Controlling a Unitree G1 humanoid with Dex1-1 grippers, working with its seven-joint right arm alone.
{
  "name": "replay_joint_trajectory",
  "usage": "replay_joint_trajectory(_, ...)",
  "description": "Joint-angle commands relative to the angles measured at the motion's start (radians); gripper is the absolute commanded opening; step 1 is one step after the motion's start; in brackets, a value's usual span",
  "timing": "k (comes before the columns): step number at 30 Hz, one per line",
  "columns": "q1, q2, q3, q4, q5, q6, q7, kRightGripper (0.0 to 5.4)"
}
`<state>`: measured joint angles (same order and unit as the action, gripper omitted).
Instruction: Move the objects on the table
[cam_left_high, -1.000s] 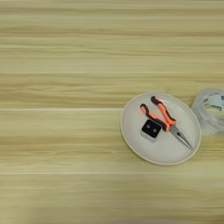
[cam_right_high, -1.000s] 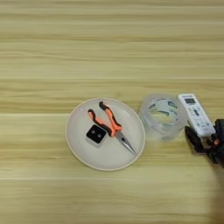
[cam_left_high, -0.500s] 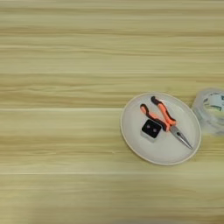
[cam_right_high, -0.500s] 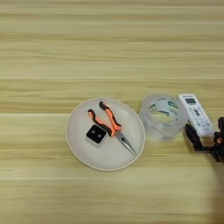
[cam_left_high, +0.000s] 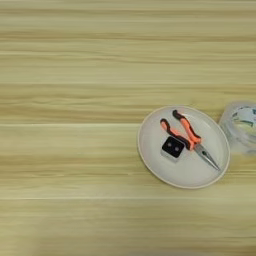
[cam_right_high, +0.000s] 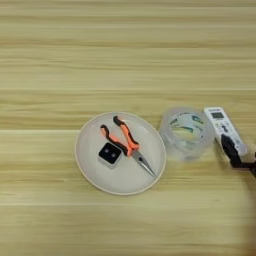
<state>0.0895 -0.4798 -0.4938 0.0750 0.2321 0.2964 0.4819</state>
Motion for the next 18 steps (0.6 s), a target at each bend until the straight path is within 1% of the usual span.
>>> replay_joint_trajectory(1, -0.048, -0.063, -0.028, -0.069, 0.01, -0.019, -0.025, 5.39)
replay_joint_trajectory(7, -0.044, -0.036, -0.019, -0.147, 0.007, -0.053, -0.046, 5.39)
replay_joint_trajectory(9, -0.037, -0.025, -0.012, -0.189, 0.013, -0.048, -0.046, 5.39)
replay_joint_trajectory(12, -0.019, -0.011, 0.009, -0.268, 0.006, -0.057, -0.047, 5.39)
replay_joint_trajectory(16, -0.003, 0.005, 0.042, -0.356, 0.014, -0.046, -0.043, 5.39)
replay_joint_trajectory(18, -0.003, 0.013, 0.066, -0.406, 0.017, -0.026, -0.046, 5.39)
